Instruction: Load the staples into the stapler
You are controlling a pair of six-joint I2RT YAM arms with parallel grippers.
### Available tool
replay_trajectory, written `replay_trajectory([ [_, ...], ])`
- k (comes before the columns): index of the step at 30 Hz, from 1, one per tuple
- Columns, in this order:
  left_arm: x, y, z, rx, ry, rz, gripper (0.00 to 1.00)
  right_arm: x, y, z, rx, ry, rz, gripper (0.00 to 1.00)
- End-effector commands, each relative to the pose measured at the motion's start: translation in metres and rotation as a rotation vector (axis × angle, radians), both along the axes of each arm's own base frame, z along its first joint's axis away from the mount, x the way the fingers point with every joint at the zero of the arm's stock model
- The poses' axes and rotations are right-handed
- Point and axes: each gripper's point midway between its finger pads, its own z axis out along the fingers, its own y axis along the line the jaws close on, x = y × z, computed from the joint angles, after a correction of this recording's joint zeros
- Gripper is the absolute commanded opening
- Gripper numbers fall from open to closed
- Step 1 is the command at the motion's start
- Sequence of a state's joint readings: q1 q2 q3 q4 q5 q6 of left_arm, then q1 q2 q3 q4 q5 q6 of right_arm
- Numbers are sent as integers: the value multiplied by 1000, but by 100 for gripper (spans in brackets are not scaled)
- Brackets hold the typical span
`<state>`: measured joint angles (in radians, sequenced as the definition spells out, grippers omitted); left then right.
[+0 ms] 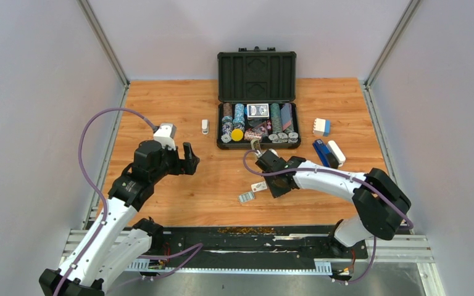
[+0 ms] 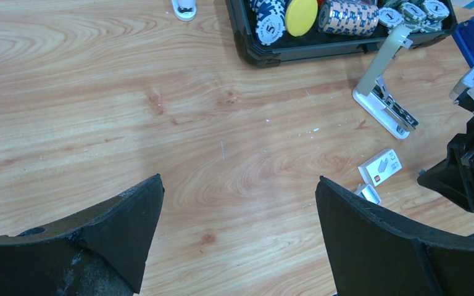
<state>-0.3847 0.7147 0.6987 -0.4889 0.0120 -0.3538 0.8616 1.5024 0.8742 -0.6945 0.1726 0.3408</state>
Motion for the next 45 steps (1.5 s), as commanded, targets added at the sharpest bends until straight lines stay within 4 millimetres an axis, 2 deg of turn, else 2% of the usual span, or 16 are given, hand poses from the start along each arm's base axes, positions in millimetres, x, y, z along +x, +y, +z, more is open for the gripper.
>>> replay_trajectory([
  [1,3,-4,7,-12,-30,-18,100,15,9,5,77,-91,-69,17],
  [9,3,-4,7,-12,-30,-17,100,-8,4,-16,77,9,-73,20],
  [14,3,-4,6,-12,-29,-18,100,-18,1,-18,74,56,-83,27],
  [19,4,-4,7,-12,-32,-16,100,-16,1,-12,52,79,-90,33],
  [25,3,-4,7,-11,-33,-15,100,-1,2,-6,23,103,-95,36],
  [28,3,-4,7,-11,-33,-14,100,3,0,-11,-5,129,-99,36],
  [36,3,-4,8,-10,-37,-16,100,-3,-2,-17,-16,175,-98,35],
  [45,2,-3,9,-11,-40,-15,100,-3,-8,-28,-70,192,-99,23],
])
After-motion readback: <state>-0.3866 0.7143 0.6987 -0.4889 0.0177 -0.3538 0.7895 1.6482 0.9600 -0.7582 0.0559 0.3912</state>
